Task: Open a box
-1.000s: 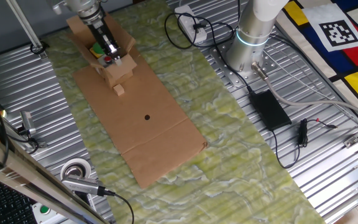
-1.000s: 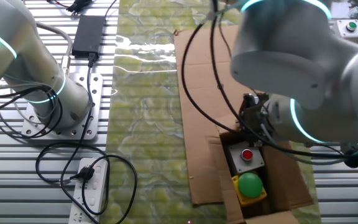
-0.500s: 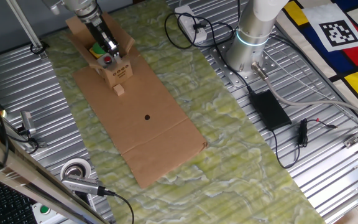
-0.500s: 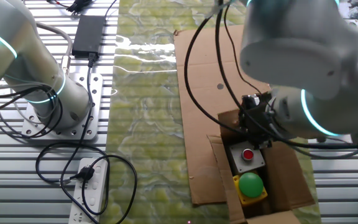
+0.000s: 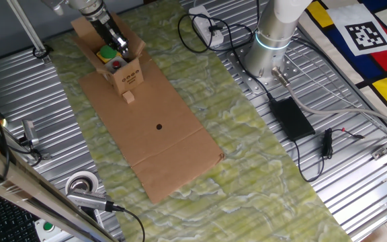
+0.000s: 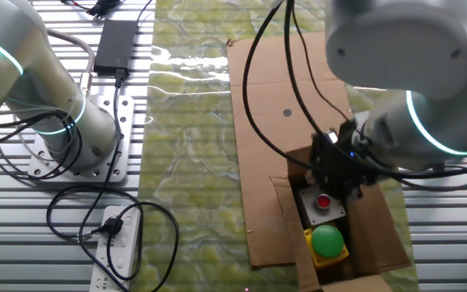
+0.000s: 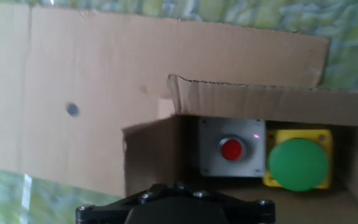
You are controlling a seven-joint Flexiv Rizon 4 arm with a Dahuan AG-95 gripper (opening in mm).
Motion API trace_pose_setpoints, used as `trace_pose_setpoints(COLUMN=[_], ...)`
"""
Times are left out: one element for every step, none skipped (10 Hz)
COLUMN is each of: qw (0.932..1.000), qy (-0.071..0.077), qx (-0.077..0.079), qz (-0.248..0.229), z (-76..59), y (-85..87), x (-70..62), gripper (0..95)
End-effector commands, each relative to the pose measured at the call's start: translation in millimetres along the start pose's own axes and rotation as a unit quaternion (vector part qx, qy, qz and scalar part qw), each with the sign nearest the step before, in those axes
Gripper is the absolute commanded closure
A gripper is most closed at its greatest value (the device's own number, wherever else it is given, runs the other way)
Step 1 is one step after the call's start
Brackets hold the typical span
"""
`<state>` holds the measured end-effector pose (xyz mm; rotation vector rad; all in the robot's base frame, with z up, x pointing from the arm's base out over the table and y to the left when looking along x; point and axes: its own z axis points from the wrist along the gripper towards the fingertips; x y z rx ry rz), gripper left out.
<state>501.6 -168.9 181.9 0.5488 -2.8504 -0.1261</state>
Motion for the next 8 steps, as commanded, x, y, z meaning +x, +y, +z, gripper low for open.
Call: trace_pose_setpoints(qw=[0.9991, 0.9988, 0.9979, 0.9974, 0.9969, 0.9964, 0.9958, 0.9953], qy=[0.005, 0.001, -0.005, -0.003, -0.004, -0.007, -0.01, -0.012], qx=[0.01, 0.008, 0.01, 0.012, 0.011, 0.009, 0.01, 0.008], qz=[-0.04, -0.048, -0.064, -0.07, -0.077, -0.084, -0.091, -0.096], z=[4.1, 8.5, 11.6, 11.6, 11.9, 12.3, 12.3, 12.4], y=[-37.2, -48.9, -57.9, -61.6, -64.1, -64.5, -64.5, -64.4], x=[11.1, 13.1, 11.6, 8.3, 5.3, 4.9, 4.9, 4.7], gripper=[95.0, 95.0, 95.0, 95.0, 95.0, 95.0, 95.0, 95.0])
